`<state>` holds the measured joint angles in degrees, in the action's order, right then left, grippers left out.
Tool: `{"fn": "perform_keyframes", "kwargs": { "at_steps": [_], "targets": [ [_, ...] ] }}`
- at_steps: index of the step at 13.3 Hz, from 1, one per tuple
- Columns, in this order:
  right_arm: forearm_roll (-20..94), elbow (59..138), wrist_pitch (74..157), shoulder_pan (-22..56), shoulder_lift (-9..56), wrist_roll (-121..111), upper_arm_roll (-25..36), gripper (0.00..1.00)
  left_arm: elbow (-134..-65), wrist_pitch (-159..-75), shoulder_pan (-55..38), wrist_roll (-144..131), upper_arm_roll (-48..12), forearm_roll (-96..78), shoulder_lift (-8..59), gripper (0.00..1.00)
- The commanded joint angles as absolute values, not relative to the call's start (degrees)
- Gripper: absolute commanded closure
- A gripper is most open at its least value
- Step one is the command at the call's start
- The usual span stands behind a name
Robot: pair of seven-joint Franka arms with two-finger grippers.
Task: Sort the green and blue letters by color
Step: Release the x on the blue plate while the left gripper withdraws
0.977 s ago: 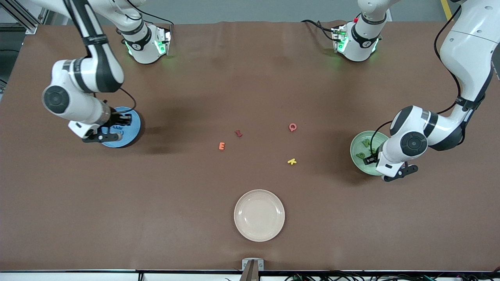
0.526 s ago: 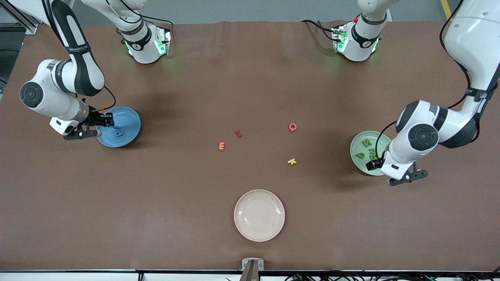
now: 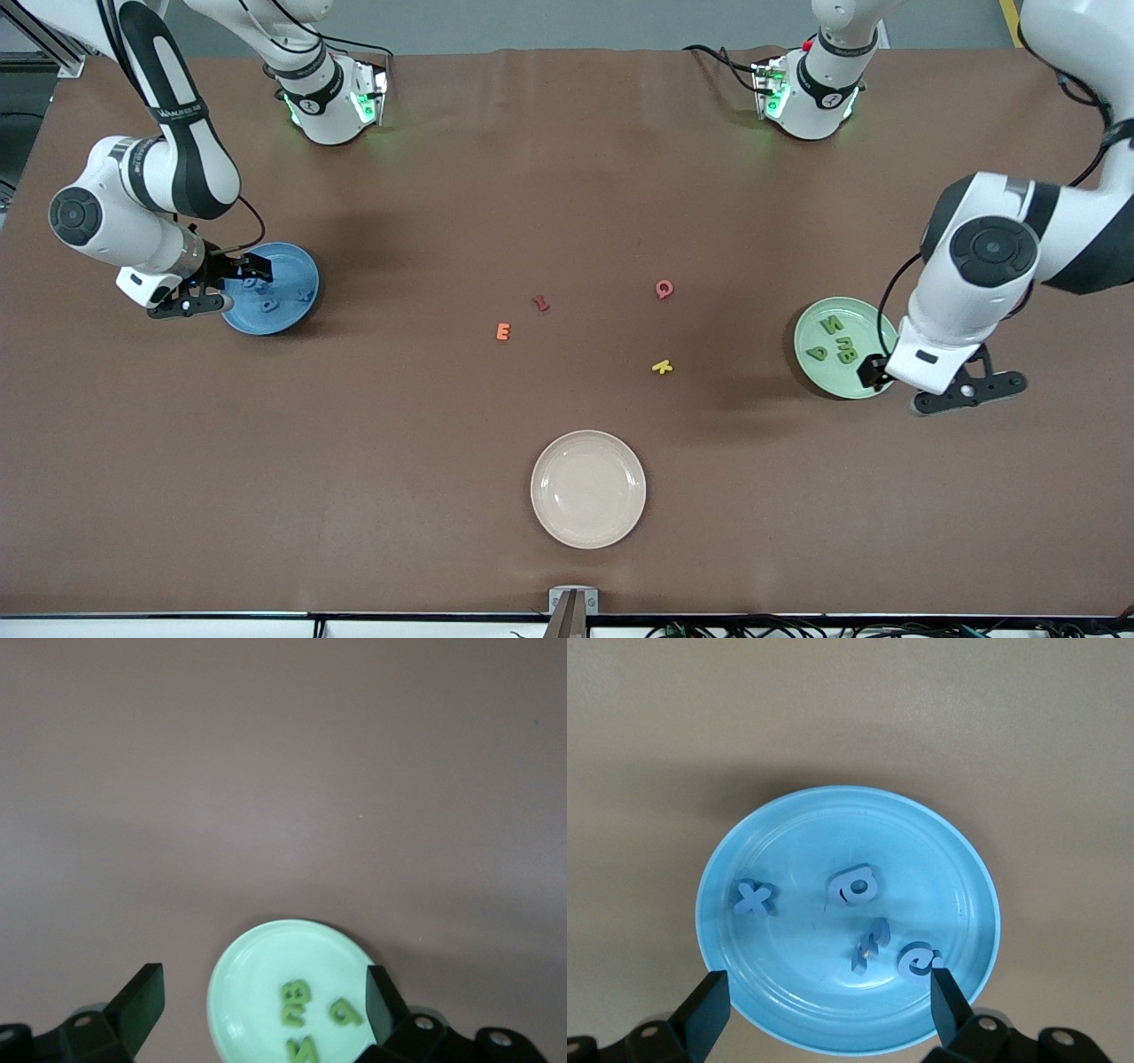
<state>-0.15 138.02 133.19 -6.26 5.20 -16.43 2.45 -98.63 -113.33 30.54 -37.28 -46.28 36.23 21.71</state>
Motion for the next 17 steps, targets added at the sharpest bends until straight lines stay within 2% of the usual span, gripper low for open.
{"fn": "perform_keyframes", "kwargs": {
  "at_steps": [1,3,5,7,8,9,12,13,15,17],
  "targets": [
    [-0.44,138.16,133.33,-6.59,4.31,-16.87,1.76,0.00,-89.43,-101.91,30.59,-33.32,-49.56,31.74,20.48,0.00],
    [-0.44,138.51,133.68,-6.85,4.39,-16.96,1.76,0.00,-84.48,-96.52,30.59,-30.87,-52.11,30.50,20.57,0.00],
    [-0.44,138.69,133.51,-6.94,4.22,-16.96,1.76,0.00,-82.10,-95.19,31.11,-24.82,-53.08,27.09,20.04,0.00],
    [-0.44,139.83,133.77,-7.12,4.22,-16.96,1.76,0.00,-81.30,-95.10,31.55,-17.79,-52.13,24.09,16.98,0.00],
    [-0.44,140.18,133.77,-7.12,4.13,-16.96,1.84,0.00,-81.39,-95.10,30.25,-16.01,-49.68,22.95,15.14,0.00],
    [-0.44,140.19,133.86,-7.21,4.13,-16.96,1.85,0.00,-81.56,-95.01,26.75,-14.08,-44.26,19.63,12.94,0.00],
    [-0.44,139.31,132.55,-6.59,3.61,-16.09,1.67,0.00,-83.57,-93.78,10.69,-7.66,-20.47,5.84,5.73,0.00],
    [-0.35,137.91,130.89,-6.50,3.17,-14.95,1.50,0.00,-84.54,-93.08,7.24,-6.95,-15.17,3.28,4.41,0.00],
    [-0.35,133.01,126.24,-5.37,2.81,-10.13,0.88,0.00,-84.90,-89.84,5.37,-6.33,-12.57,1.06,3.17,0.00],
    [-0.44,125.03,116.33,-3.52,2.99,-5.56,0.88,0.00,-85.43,-87.55,4.05,-6.24,-10.13,0.18,1.85,0.00]
  ]
}}
